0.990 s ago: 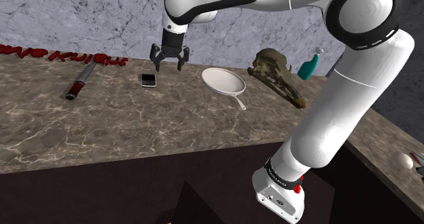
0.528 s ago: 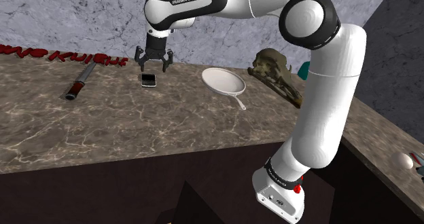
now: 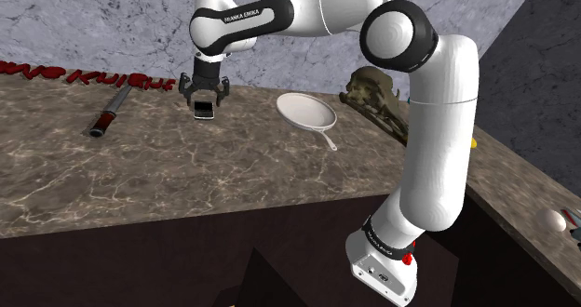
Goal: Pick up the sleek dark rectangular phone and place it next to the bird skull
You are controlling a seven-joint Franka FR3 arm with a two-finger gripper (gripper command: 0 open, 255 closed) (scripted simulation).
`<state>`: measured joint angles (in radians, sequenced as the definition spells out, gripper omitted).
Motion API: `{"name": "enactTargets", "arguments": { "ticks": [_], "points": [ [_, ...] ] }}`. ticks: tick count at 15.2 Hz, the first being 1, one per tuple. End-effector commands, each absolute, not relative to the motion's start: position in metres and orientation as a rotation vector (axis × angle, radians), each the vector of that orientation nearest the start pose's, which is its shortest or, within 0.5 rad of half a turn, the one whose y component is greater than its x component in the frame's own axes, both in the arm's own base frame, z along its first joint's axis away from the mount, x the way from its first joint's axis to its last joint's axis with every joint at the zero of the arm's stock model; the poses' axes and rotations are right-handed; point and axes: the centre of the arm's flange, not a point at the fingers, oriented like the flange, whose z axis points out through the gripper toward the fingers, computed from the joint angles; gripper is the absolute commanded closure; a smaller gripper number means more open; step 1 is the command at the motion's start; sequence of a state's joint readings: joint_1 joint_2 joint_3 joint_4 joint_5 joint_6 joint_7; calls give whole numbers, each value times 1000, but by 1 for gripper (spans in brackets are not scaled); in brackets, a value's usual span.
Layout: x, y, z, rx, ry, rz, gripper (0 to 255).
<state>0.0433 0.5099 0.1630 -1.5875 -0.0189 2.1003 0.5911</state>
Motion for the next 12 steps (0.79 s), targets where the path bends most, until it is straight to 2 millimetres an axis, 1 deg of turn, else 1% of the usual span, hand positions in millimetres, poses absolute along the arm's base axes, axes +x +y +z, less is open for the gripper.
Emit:
{"name": "enactTargets", "arguments": {
  "ticks": [1,9,10,12],
  "points": [
    [675,126,331,-3019,606,23,0],
    [675,126,331,-3019,606,23,0],
    [675,126,331,-3019,606,23,255],
    [676,126,330,-3020,606,23,255]
  ]
}}
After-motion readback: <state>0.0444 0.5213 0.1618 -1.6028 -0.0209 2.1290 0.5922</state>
